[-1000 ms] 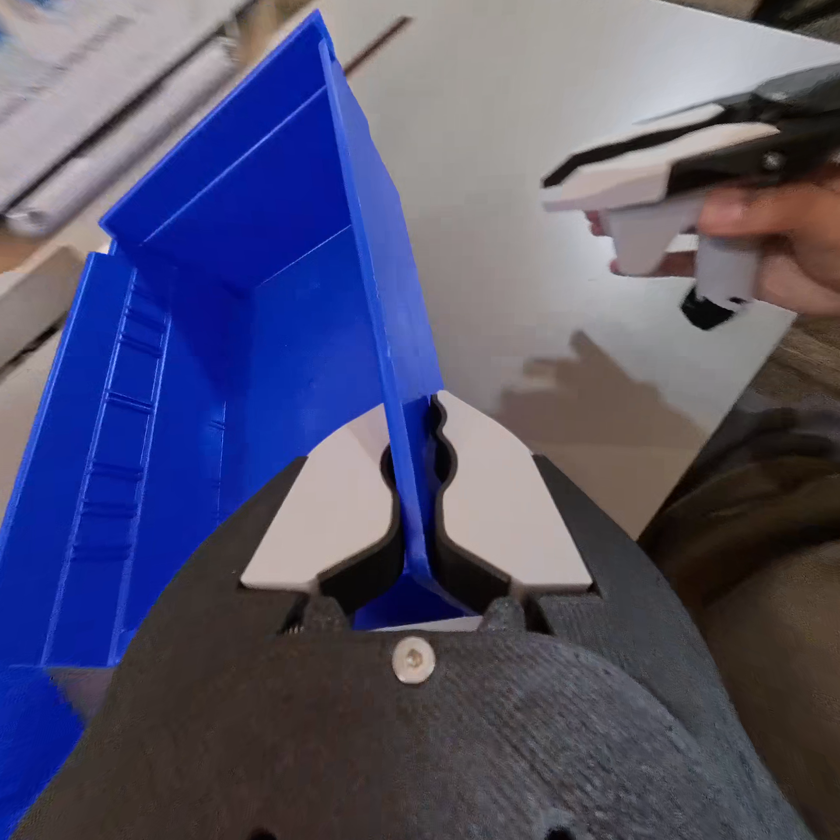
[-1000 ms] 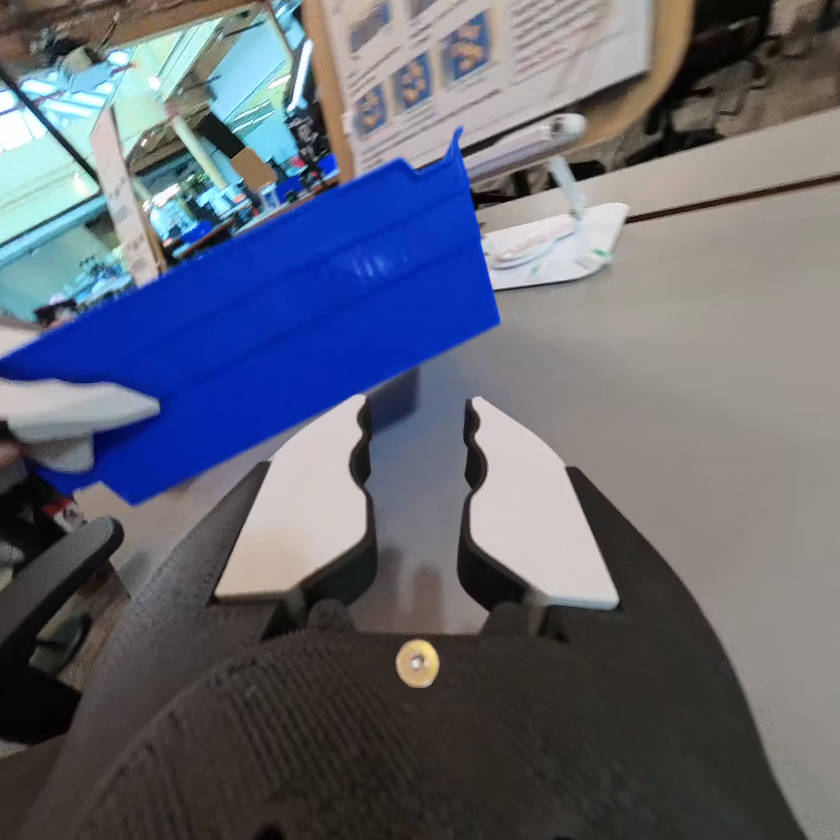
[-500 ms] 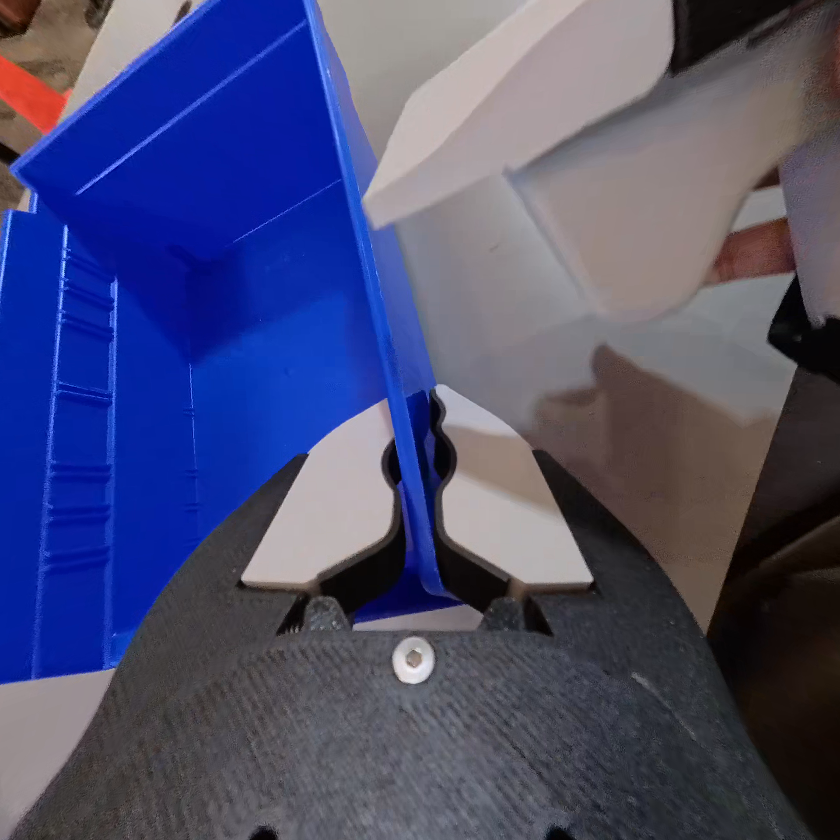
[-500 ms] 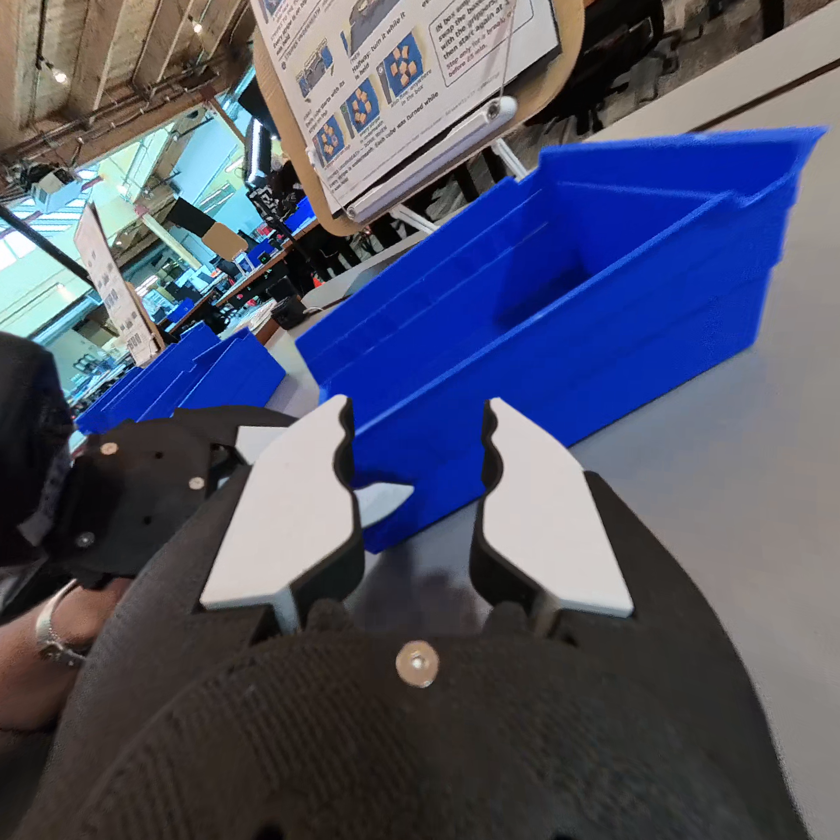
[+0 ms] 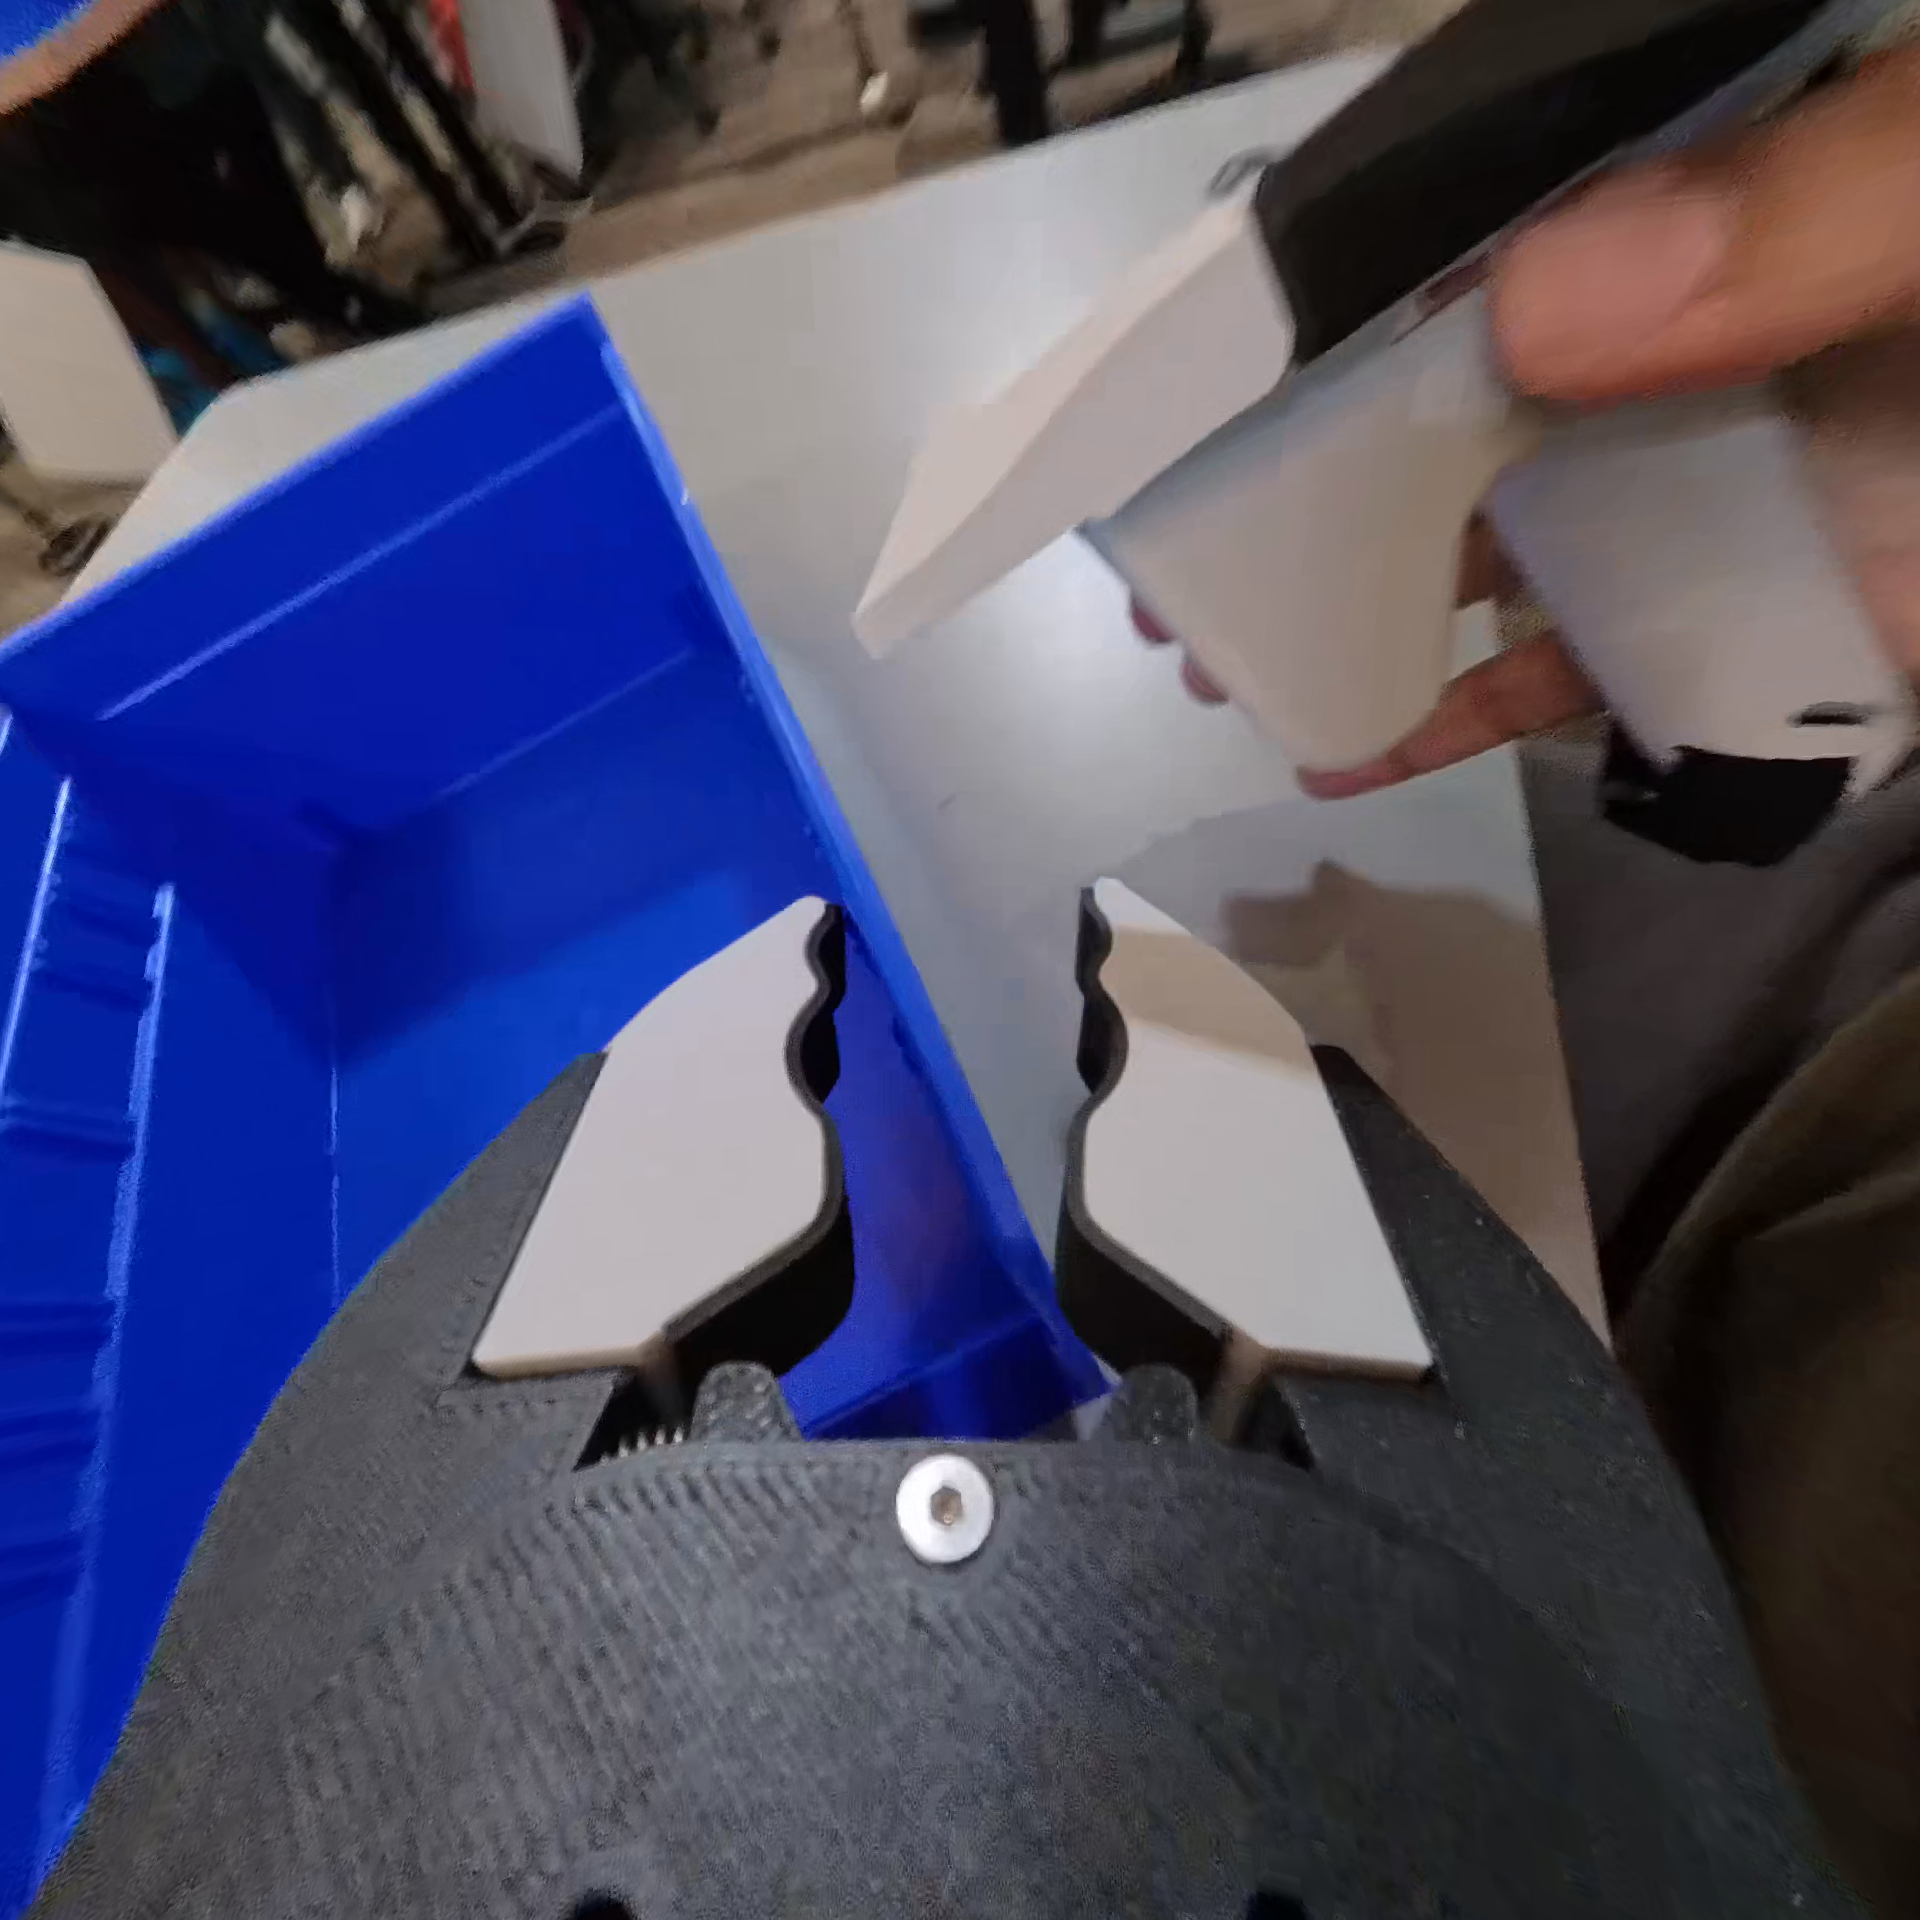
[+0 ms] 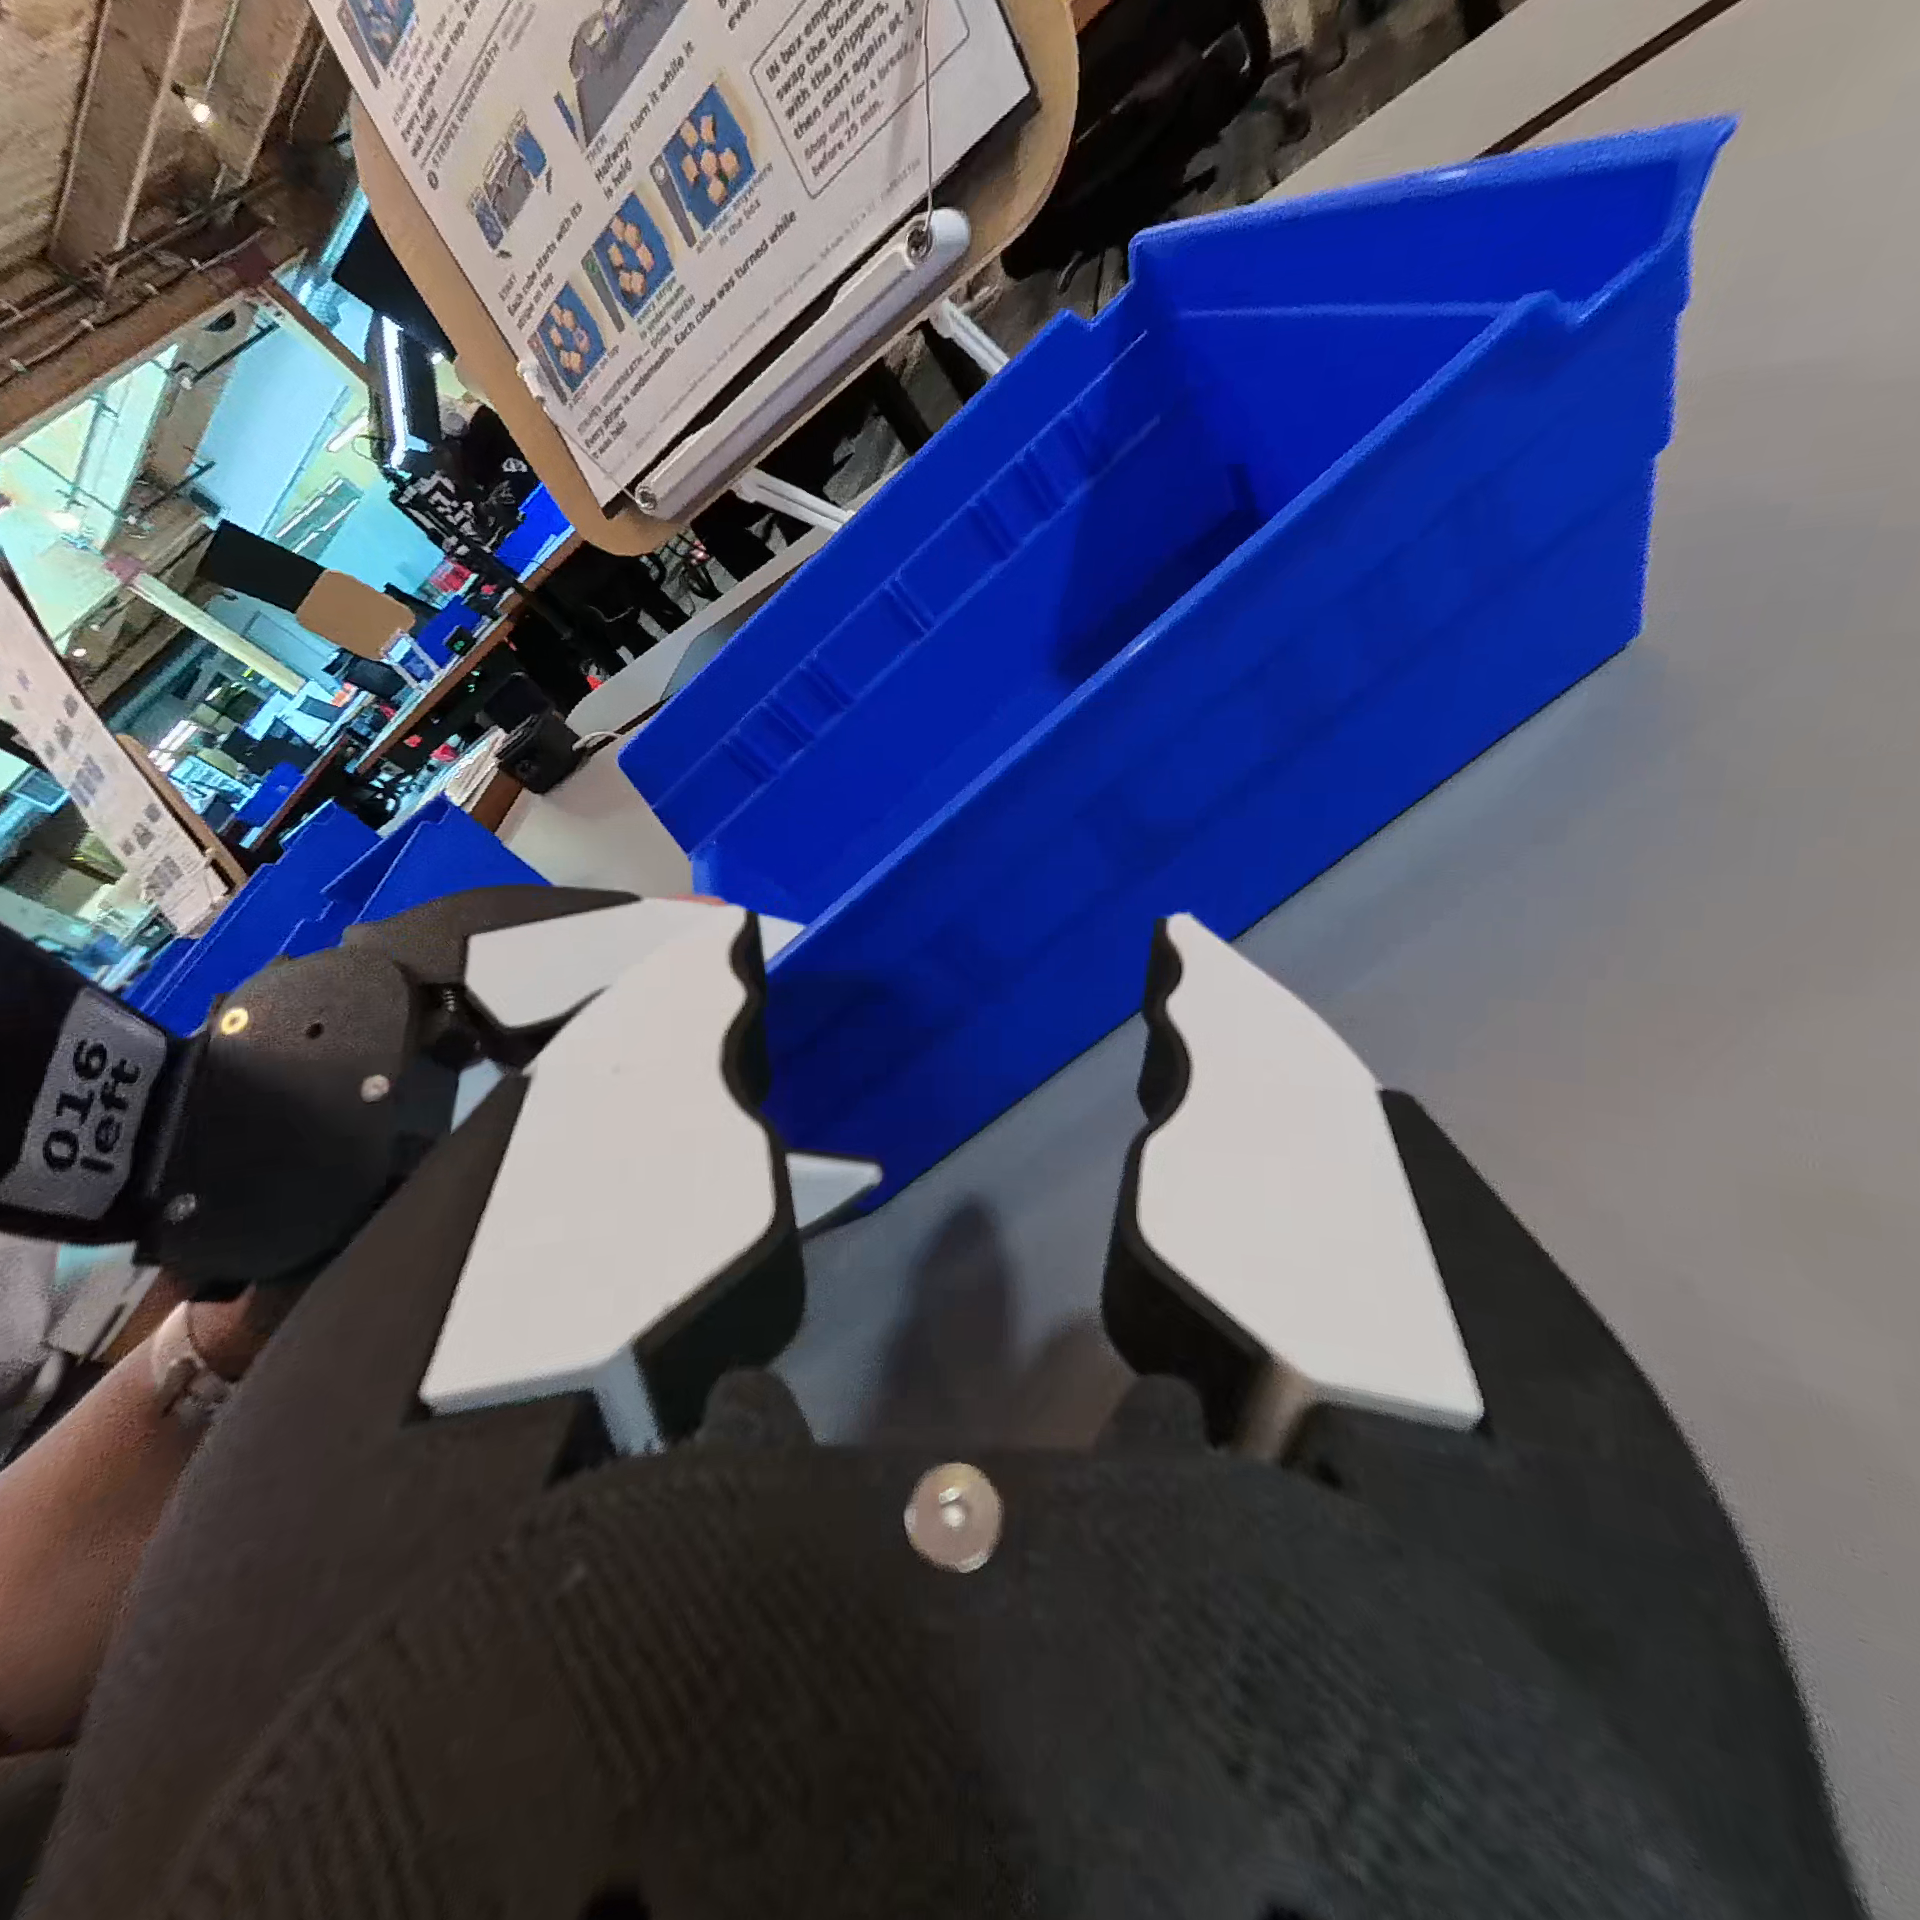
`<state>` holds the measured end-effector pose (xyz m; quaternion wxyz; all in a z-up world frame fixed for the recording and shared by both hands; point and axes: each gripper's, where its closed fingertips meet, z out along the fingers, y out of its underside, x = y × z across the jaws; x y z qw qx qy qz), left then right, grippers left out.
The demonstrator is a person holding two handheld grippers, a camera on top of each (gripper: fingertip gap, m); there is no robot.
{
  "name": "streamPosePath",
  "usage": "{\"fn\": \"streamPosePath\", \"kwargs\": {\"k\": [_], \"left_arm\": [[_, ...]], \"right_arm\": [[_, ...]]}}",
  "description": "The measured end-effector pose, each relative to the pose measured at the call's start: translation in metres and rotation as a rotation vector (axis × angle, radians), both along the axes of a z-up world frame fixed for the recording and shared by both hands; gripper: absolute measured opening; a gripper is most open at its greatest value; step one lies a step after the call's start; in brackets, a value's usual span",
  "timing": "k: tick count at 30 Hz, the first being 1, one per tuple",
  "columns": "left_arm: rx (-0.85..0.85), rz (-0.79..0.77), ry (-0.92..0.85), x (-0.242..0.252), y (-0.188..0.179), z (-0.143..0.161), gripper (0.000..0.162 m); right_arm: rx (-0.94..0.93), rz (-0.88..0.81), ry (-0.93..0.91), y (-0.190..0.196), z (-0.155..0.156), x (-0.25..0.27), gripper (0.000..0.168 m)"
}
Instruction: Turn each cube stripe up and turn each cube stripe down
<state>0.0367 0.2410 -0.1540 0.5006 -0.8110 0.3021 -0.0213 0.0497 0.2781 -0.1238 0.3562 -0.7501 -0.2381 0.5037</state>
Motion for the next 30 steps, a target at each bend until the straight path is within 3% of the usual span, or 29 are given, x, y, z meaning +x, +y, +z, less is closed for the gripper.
{"fn": "streamPosePath", "kwargs": {"k": [3, 8, 11, 15, 20, 23, 24, 28, 30], "left_arm": [[0.005, -0.098, -0.111, 0.008, -0.01, 0.01, 0.058], [-0.008, -0.126, -0.193, -0.004, -0.025, 0.016, 0.061], [0.037, -0.151, -0.261, -0.016, -0.039, 0.032, 0.055], [-0.06, -0.256, -0.589, -0.032, -0.075, 0.061, 0.045], [0.153, -0.107, -0.908, -0.106, -0.089, 0.102, 0.031], [0.265, -0.005, -1.025, -0.14, -0.096, 0.112, 0.028], [0.283, 0.019, -1.045, -0.147, -0.098, 0.112, 0.028], [0.296, 0.082, -1.065, -0.16, -0.102, 0.109, 0.03], [0.298, 0.107, -1.055, -0.162, -0.102, 0.107, 0.032]], "right_arm": [[0.008, 0.025, -0.013, -0.005, -0.001, -0.005, 0.073], [0.119, 0.072, -0.1, -0.015, -0.003, -0.019, 0.08], [0.165, 0.096, -0.11, -0.029, 0.002, -0.03, 0.085], [0.347, 0.116, -0.186, -0.051, 0.006, -0.039, 0.089], [0.575, 0.123, -0.32, -0.068, -0.001, -0.05, 0.101], [0.637, 0.06, -0.368, -0.058, -0.005, -0.052, 0.094], [0.64, 0.056, -0.376, -0.053, -0.006, -0.052, 0.09], [0.51, 0.126, -0.363, -0.032, -0.017, -0.052, 0.113], [0.437, 0.118, -0.364, -0.013, -0.021, -0.046, 0.112]]}}
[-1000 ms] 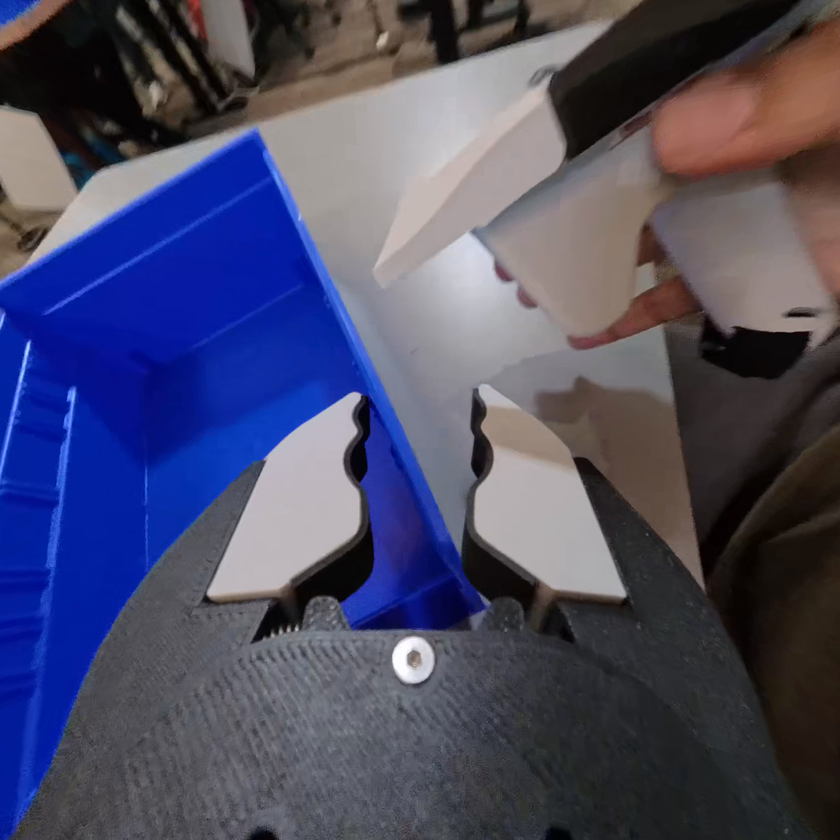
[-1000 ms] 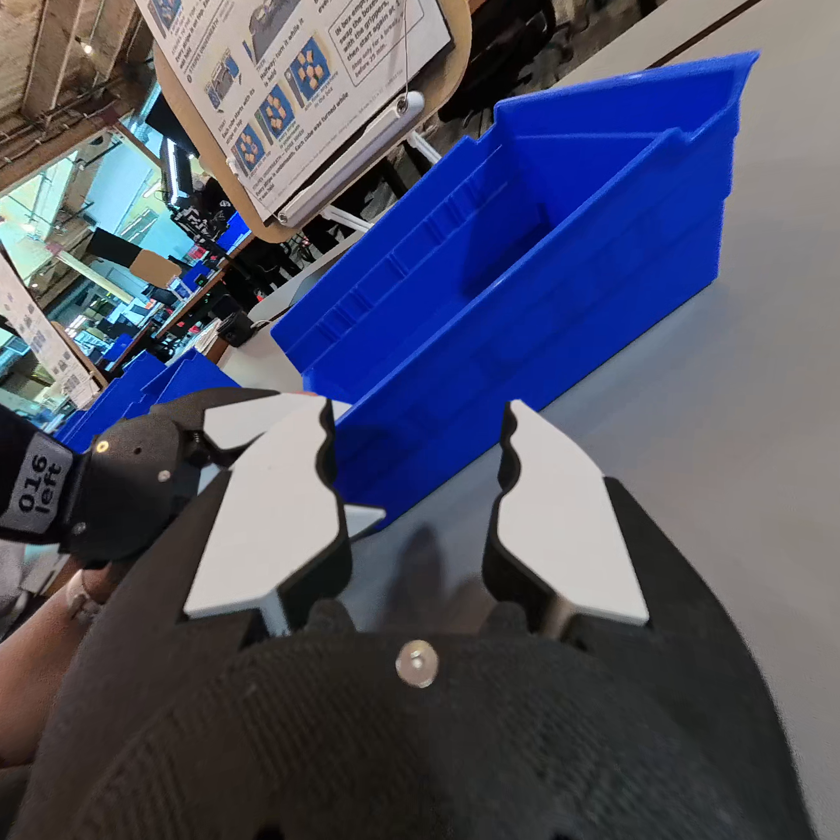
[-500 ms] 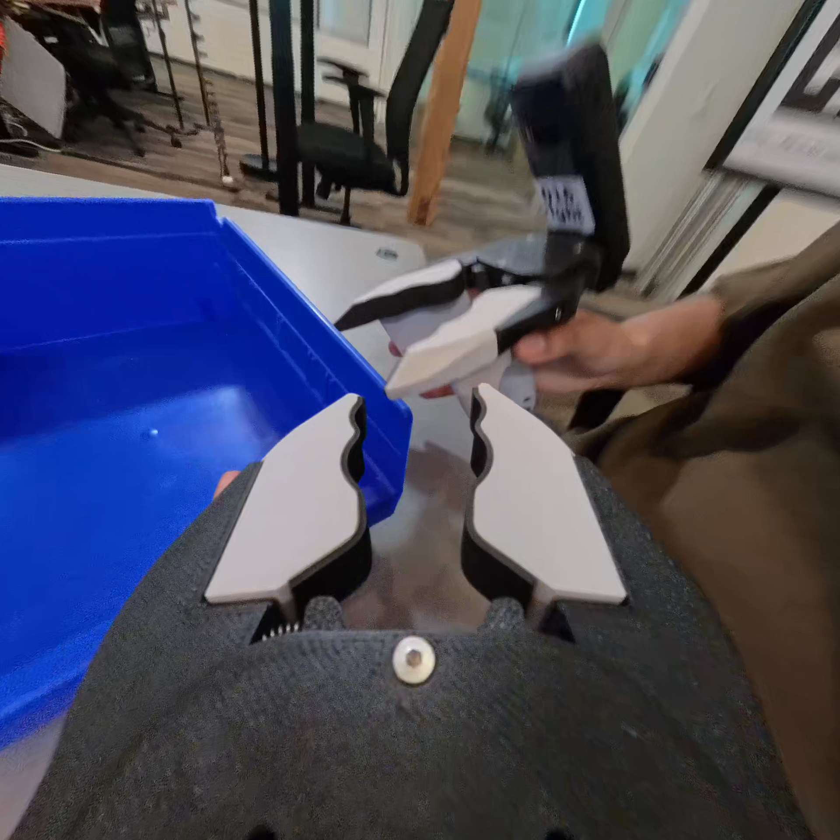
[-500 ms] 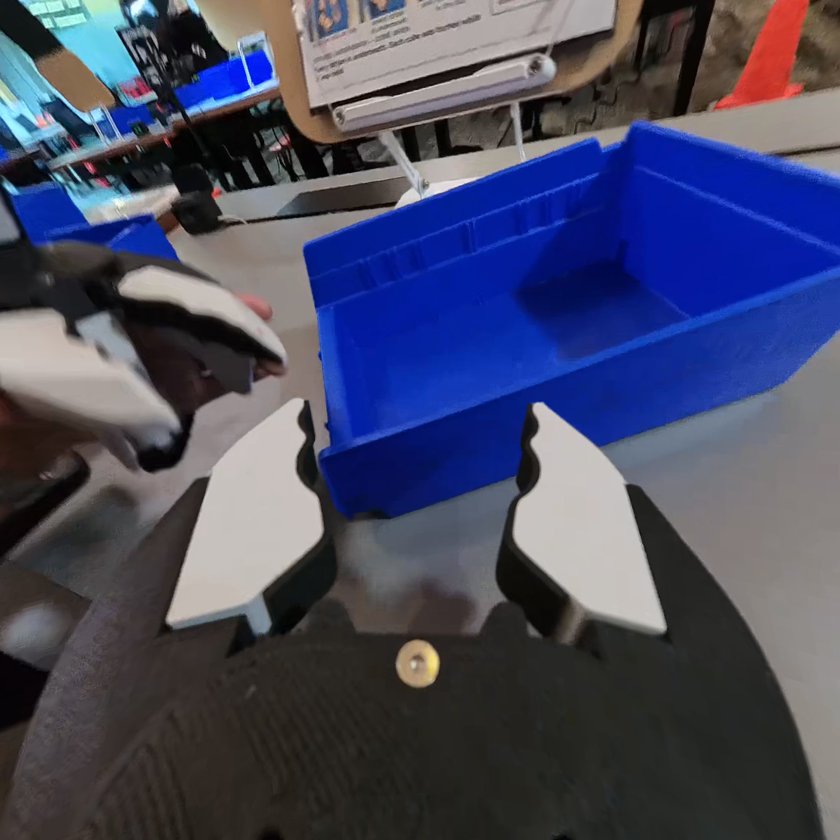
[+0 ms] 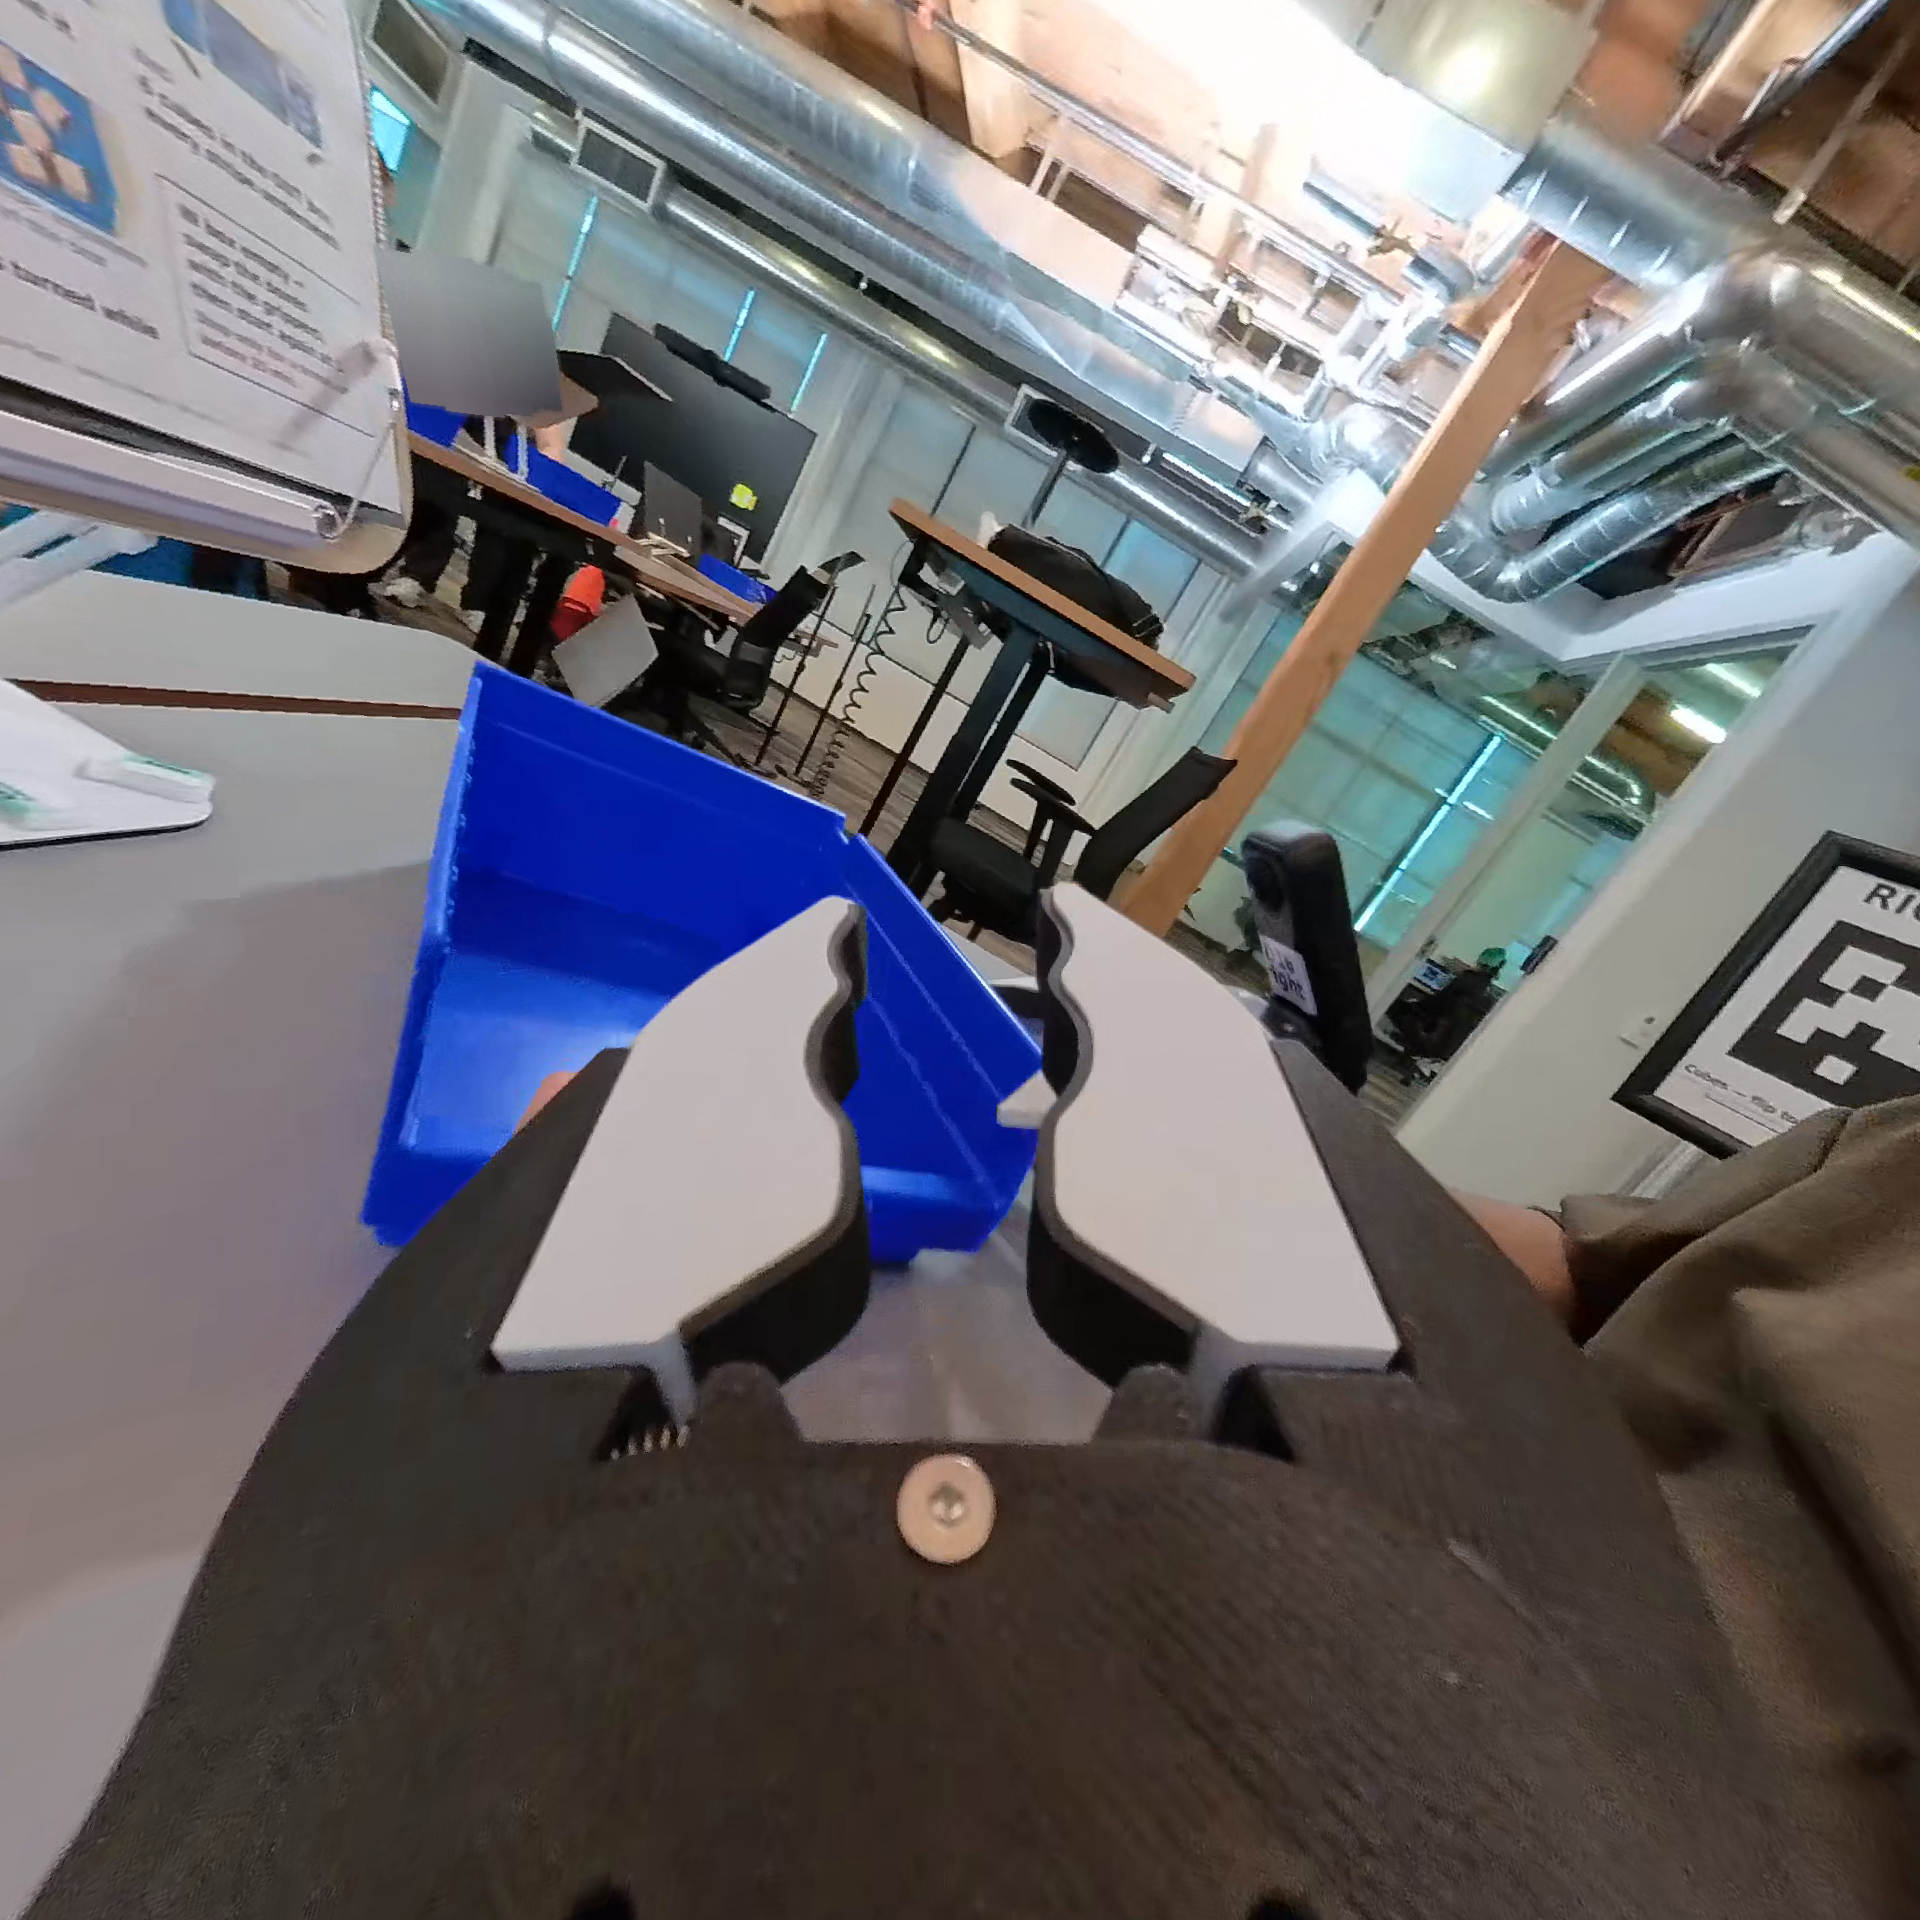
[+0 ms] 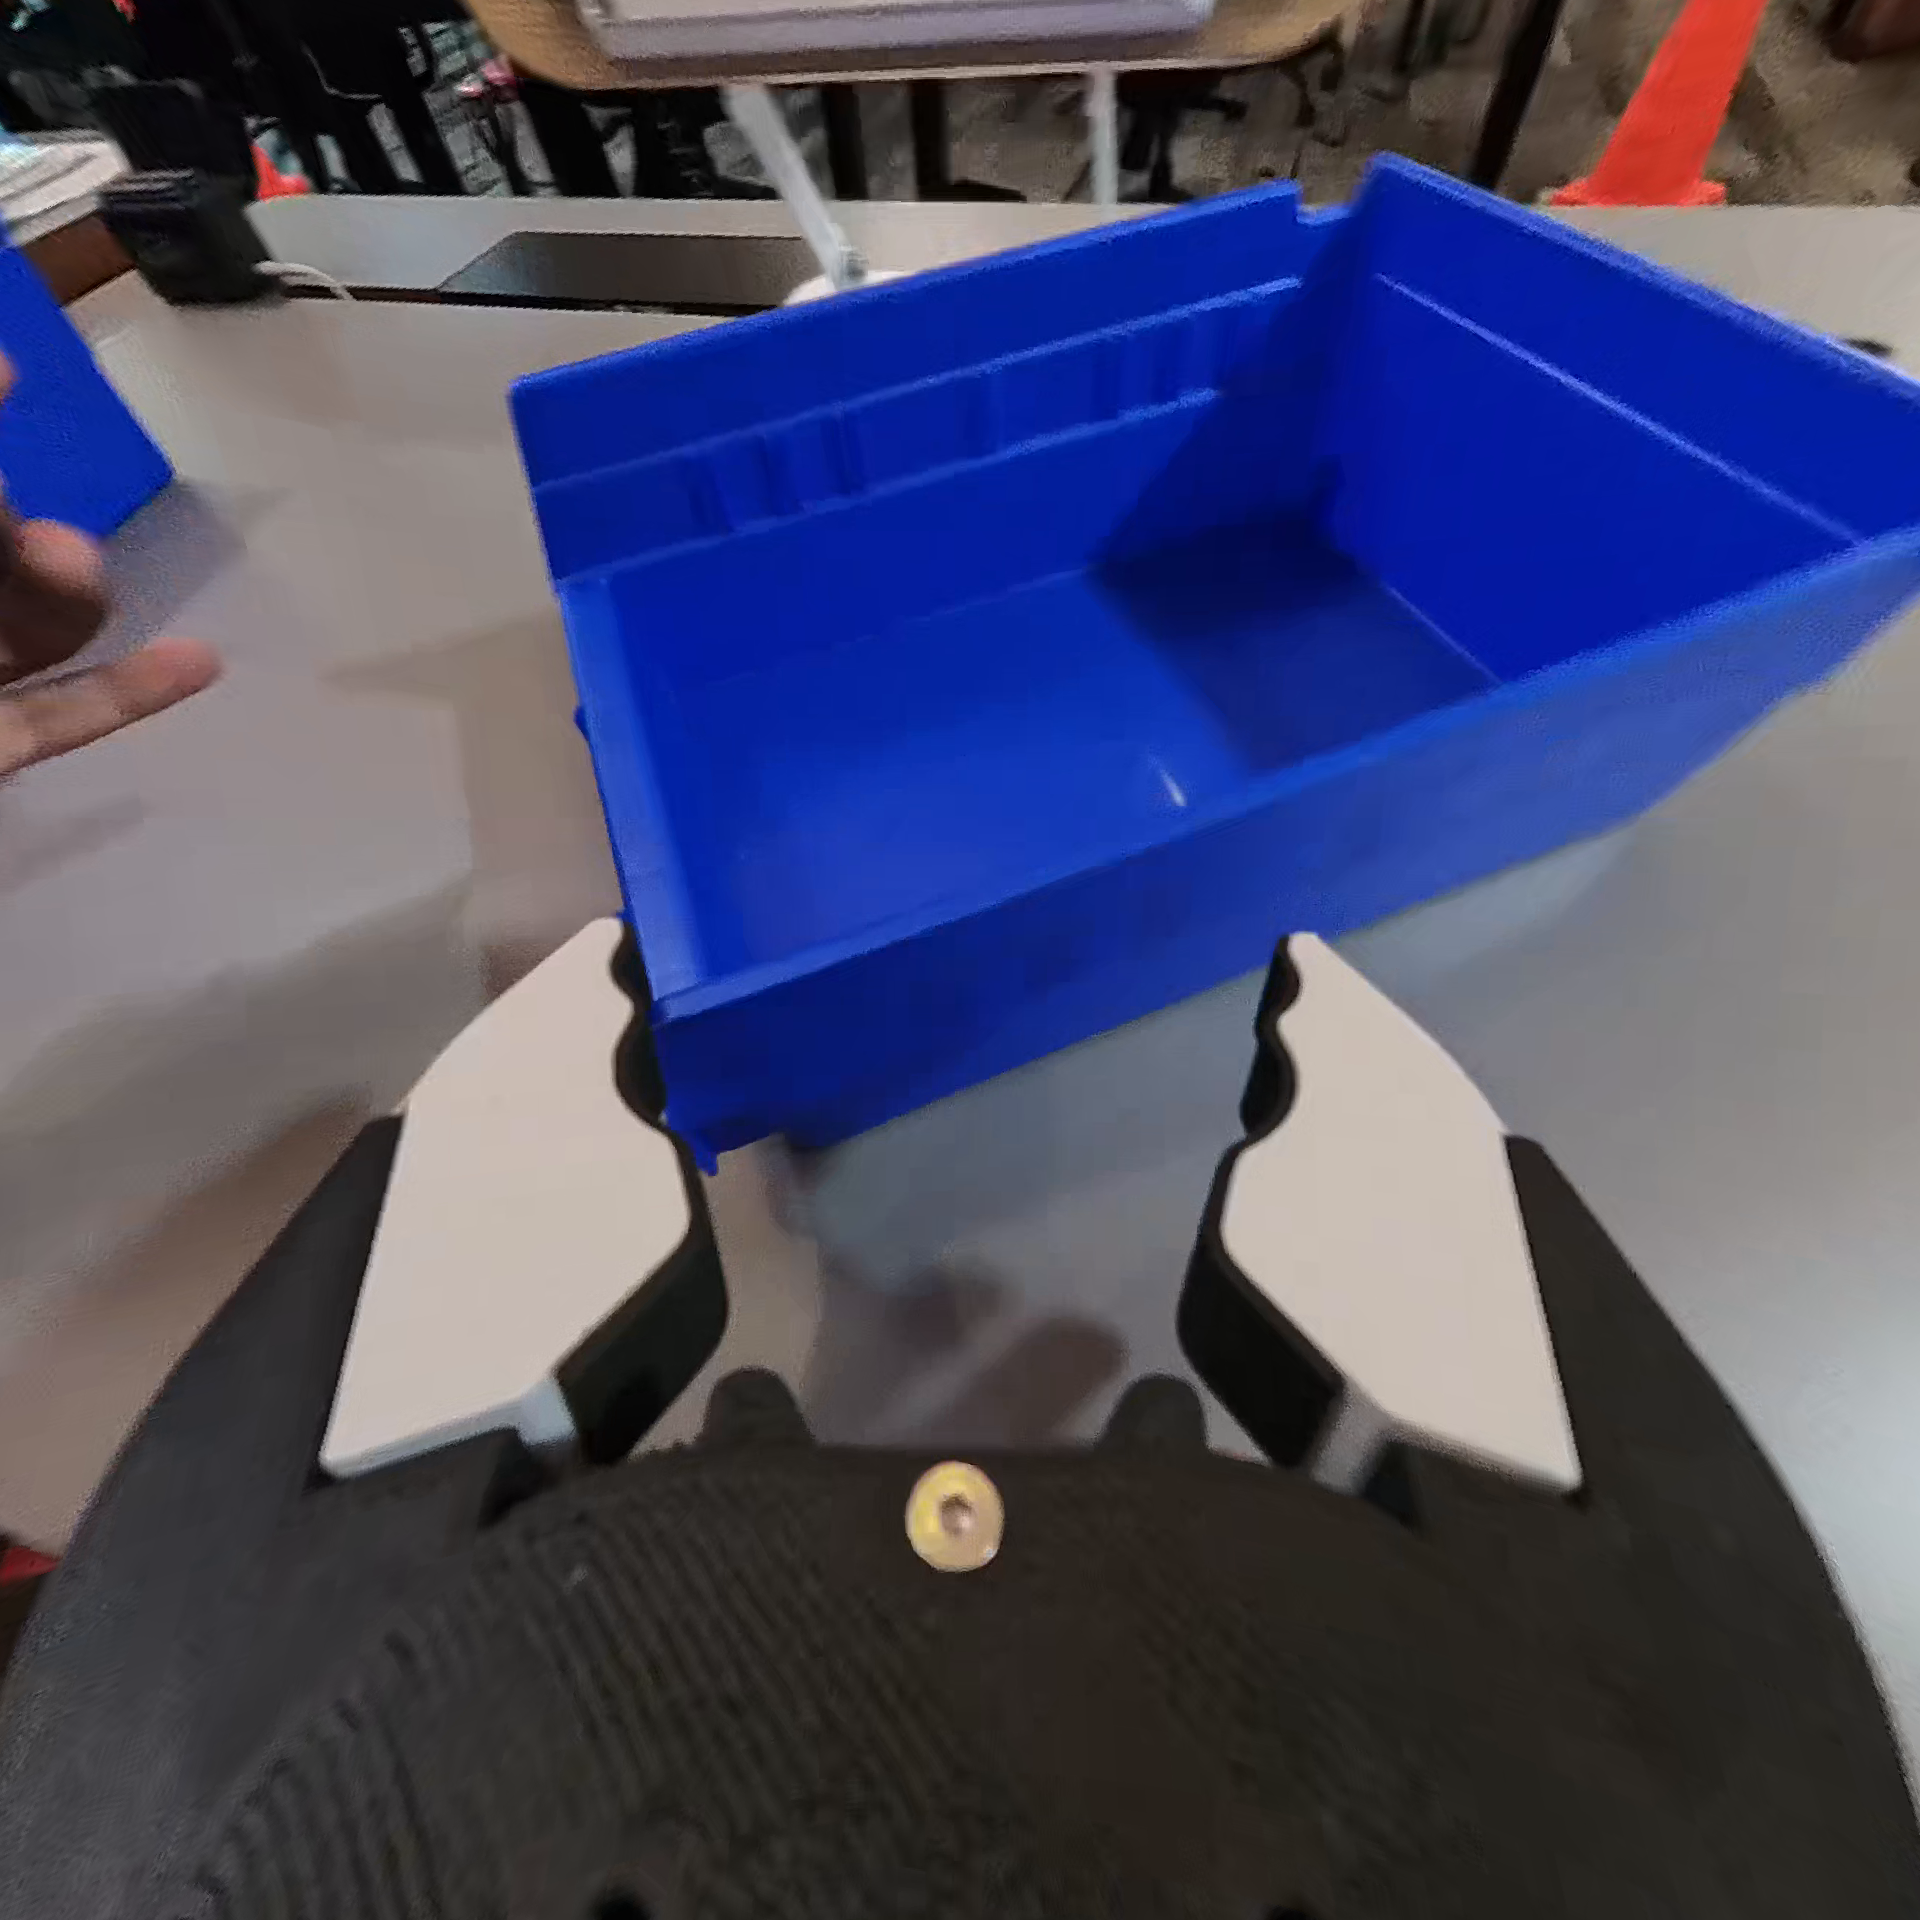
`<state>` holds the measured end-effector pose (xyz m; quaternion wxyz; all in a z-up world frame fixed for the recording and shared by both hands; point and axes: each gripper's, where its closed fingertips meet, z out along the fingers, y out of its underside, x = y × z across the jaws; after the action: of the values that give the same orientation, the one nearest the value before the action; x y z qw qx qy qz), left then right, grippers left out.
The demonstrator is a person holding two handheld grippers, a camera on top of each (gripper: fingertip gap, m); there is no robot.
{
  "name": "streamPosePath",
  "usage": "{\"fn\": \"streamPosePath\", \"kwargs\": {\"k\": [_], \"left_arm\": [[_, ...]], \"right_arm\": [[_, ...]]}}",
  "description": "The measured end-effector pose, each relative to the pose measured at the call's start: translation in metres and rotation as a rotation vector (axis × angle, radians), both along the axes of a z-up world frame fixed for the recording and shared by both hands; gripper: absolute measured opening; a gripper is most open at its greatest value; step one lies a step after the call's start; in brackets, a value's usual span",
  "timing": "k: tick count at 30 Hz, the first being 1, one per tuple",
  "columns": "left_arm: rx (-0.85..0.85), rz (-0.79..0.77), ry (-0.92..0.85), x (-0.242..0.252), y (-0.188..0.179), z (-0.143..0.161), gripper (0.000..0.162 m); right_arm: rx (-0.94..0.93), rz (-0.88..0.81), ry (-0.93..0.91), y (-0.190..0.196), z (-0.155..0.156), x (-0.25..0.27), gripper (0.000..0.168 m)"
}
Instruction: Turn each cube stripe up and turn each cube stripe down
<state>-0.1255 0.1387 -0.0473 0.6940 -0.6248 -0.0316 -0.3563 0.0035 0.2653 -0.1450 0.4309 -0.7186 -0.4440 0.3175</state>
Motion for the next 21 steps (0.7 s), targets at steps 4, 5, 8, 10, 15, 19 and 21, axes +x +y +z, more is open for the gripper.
{"fn": "streamPosePath", "kwargs": {"k": [4, 5, 8, 10, 15, 19, 21], "left_arm": [[-0.029, 0.002, 0.022, 0.002, 0.003, -0.007, 0.033], [-0.039, -0.007, 0.023, 0.003, 0.004, -0.009, 0.033], [-0.069, -0.046, 0.022, 0.011, 0.01, -0.016, 0.036], [-0.086, -0.07, 0.027, 0.017, 0.013, -0.019, 0.038], [-0.12, -0.09, 0.094, 0.03, 0.015, -0.027, 0.038], [-0.128, -0.08, 0.116, 0.03, 0.015, -0.029, 0.038], [-0.125, -0.073, 0.107, 0.027, 0.015, -0.028, 0.038]], "right_arm": [[0.058, -0.173, -0.015, 0.07, 0.003, 0.027, 0.094], [0.066, -0.237, -0.006, 0.089, 0.005, 0.036, 0.082], [-0.029, -0.331, 0.11, 0.121, 0.007, 0.042, 0.063], [-0.061, -0.295, 0.106, 0.126, 0.001, 0.034, 0.06], [0.089, -0.258, -0.067, 0.163, -0.011, 0.033, 0.011], [0.08, -0.236, -0.121, 0.191, -0.011, 0.047, 0.006], [0.006, -0.227, -0.075, 0.201, -0.007, 0.064, 0.004]]}}
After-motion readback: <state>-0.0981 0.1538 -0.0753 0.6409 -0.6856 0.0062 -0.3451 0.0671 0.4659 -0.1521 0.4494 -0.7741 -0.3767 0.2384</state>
